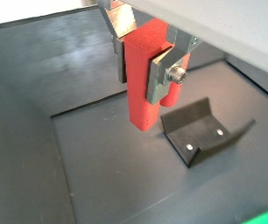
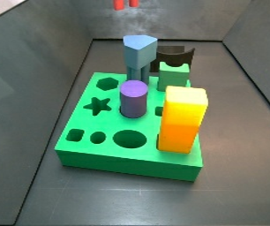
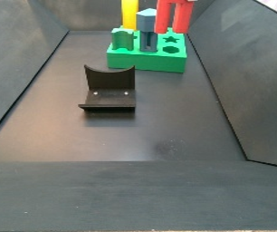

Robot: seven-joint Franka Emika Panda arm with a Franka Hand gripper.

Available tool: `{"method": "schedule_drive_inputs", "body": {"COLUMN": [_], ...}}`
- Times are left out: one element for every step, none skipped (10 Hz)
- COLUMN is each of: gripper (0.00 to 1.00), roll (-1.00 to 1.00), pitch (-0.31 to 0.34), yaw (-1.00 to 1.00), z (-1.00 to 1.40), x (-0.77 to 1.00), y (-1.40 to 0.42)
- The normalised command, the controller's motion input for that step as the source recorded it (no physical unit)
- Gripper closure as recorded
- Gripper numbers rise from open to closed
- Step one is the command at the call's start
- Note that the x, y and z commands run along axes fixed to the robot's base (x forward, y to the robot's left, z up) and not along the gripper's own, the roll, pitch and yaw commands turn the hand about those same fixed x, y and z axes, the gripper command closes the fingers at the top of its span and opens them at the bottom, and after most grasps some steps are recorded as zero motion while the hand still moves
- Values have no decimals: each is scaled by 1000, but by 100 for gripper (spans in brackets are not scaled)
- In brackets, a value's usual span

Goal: Pick up the square-circle object. Move up. Rotate the square-circle object. Place the square-circle object on the fixture. Regrasp the square-circle object. Move to above the board. Insert the square-circle object.
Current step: Rotate the square-circle object.

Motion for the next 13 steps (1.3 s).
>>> {"method": "schedule_drive_inputs", "body": {"gripper": [100, 100, 100, 100, 100, 100, 100, 100, 100, 100, 100, 100, 100], "roll": [-29, -31, -32, -35, -37, -40, -43, -48, -51, -58, -65, -76, -83], "pitch": [22, 24, 24, 26, 28, 31, 33, 37, 39, 44, 49, 57, 63], "yaw": [-1000, -1000, -1000, -1000, -1000, -1000, -1000, -1000, -1000, -1000, -1000, -1000, -1000], "z": [-3, -3, -3, -3, -3, -2, -2, -2, -1, -1, 0, 0, 1], "x": [3, 4, 4, 4, 4, 4, 5, 5, 5, 6, 6, 7, 7], "y": [13, 14, 13, 14, 14, 15, 15, 15, 15, 15, 15, 15, 16]}}
